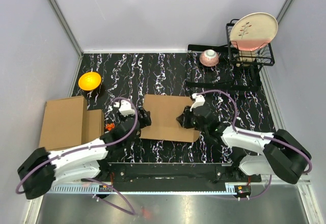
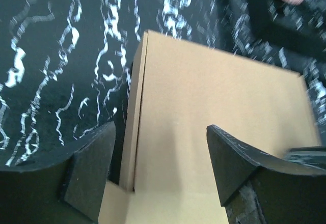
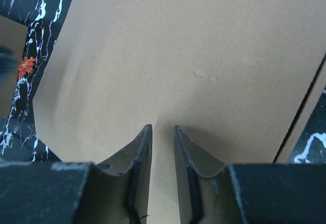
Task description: Fold the paper box
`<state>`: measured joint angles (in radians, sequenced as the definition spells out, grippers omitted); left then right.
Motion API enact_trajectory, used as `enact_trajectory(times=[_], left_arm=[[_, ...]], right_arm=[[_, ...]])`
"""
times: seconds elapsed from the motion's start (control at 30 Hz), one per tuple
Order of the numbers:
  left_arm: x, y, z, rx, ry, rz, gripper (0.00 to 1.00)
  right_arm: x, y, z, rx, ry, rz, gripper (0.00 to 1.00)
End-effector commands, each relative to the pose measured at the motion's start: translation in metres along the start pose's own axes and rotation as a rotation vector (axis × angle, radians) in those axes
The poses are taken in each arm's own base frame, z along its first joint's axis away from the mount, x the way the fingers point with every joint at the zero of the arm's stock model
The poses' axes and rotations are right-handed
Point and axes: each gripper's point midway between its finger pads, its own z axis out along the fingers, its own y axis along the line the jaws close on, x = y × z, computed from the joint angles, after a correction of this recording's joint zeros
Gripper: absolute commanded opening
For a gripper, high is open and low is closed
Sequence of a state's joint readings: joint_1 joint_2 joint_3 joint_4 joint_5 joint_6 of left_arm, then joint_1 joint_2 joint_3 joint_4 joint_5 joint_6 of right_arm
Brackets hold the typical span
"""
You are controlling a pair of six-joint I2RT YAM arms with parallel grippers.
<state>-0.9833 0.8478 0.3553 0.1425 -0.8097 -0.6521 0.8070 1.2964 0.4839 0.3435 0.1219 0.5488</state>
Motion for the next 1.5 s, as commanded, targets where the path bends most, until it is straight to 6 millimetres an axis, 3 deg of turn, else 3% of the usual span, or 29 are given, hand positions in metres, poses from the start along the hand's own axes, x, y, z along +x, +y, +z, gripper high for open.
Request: enact_trajectory(times=[0.0,0.1,0.27,0.33,0.5,0.53,0.63,0.8,0.93,1.13,1.2,1.27,1.3,1.37,1.4,1.43,1.47], left_arm=[[0.023,-0.036,0.023,0.180,0.066,-0.122,0.74],[0.043,-0.035,0.031,0.171,0.110,-0.106,0.73],[0.087,-0.007,0.038,0.074,0.203,-0.049,0.72],[0.103,0.006,0.037,0.037,0.230,-0.047,0.72],[0.127,0.033,0.035,-0.037,0.263,-0.007,0.72],[0.128,0.033,0.035,-0.035,0.263,-0.009,0.72],[0.135,0.038,0.036,-0.043,0.274,0.010,0.72],[0.140,0.044,0.032,-0.050,0.287,0.022,0.72],[0.134,0.041,0.031,-0.038,0.280,0.030,0.73],[0.123,0.038,0.031,-0.039,0.261,0.039,0.73],[0.106,0.033,0.031,-0.040,0.217,0.016,0.74],[0.088,0.038,0.030,-0.076,0.166,0.004,0.77],[0.063,0.029,0.028,-0.063,0.102,-0.066,0.78],[0.038,0.042,0.027,-0.138,0.032,-0.119,0.79],[0.015,0.037,0.027,-0.131,-0.021,-0.211,0.80],[0.005,0.050,0.029,-0.178,-0.047,-0.242,0.80],[-0.005,0.048,0.030,-0.168,-0.063,-0.278,0.81]], right_arm=[[0.023,-0.018,-0.018,0.071,0.088,0.010,0.29],[0.018,-0.020,-0.026,0.080,0.066,0.017,0.30],[-0.012,-0.013,-0.043,0.076,-0.041,0.045,0.36],[-0.034,-0.013,-0.054,0.098,-0.115,0.051,0.43],[-0.068,-0.023,-0.074,0.174,-0.239,0.009,0.59],[-0.062,-0.030,-0.075,0.206,-0.215,-0.006,0.64],[-0.047,-0.037,-0.068,0.227,-0.160,-0.025,0.67],[-0.012,-0.037,-0.055,0.198,-0.038,0.015,0.57],[0.019,-0.052,-0.051,0.250,0.076,0.009,0.50],[0.025,-0.053,-0.051,0.274,0.117,0.021,0.50],[0.020,-0.053,-0.052,0.284,0.105,0.017,0.51],[0.000,-0.045,-0.057,0.266,0.049,0.018,0.57],[-0.015,-0.046,-0.060,0.285,-0.015,0.019,0.58],[-0.052,-0.040,-0.070,0.281,-0.150,0.027,0.63],[-0.067,-0.045,-0.074,0.313,-0.201,0.025,0.64],[-0.085,-0.042,-0.074,0.317,-0.233,0.027,0.66],[-0.093,-0.045,-0.073,0.330,-0.234,0.013,0.69]])
